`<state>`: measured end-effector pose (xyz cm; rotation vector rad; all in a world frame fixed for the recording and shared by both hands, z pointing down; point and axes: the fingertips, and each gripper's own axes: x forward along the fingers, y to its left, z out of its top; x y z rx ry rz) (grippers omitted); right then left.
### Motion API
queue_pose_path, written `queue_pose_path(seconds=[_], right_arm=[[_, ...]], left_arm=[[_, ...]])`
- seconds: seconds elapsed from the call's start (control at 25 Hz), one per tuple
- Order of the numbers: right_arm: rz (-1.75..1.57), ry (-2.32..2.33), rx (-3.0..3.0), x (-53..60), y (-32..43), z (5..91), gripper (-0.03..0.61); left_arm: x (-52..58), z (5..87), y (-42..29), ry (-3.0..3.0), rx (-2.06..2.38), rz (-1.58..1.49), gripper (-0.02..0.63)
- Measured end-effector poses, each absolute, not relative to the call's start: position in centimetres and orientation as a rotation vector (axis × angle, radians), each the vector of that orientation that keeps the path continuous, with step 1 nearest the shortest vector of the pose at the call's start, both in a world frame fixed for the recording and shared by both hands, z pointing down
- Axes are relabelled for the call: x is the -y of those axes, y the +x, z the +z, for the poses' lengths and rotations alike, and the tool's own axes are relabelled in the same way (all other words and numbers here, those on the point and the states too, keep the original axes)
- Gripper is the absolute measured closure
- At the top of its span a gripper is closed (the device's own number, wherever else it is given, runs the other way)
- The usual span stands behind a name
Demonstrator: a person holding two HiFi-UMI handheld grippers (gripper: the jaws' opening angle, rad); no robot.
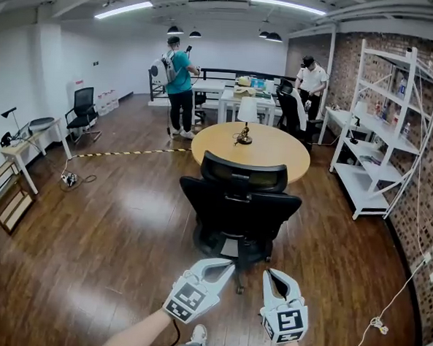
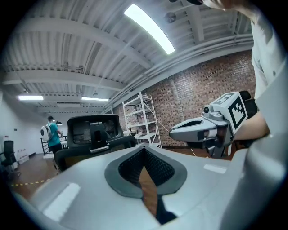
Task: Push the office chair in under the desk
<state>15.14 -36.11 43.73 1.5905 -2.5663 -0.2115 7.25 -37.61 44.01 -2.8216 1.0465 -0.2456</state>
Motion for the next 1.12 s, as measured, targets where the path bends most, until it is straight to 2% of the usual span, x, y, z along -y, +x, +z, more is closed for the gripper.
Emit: queue_pose_path(seconds=[0.28,1.12], right_arm=[[-0.074,1.557,2.681,32.5,12.8,44.7,0.578],[0.122,1.537,2.730,27.9,5.4,47.0,0.578]], left_arm=[[33.1,45.7,8.0,-2.901,-1.102,-0.202,0.597],[29.5,45.8,2.2,-3.018,-1.152,-0.073,0.597]])
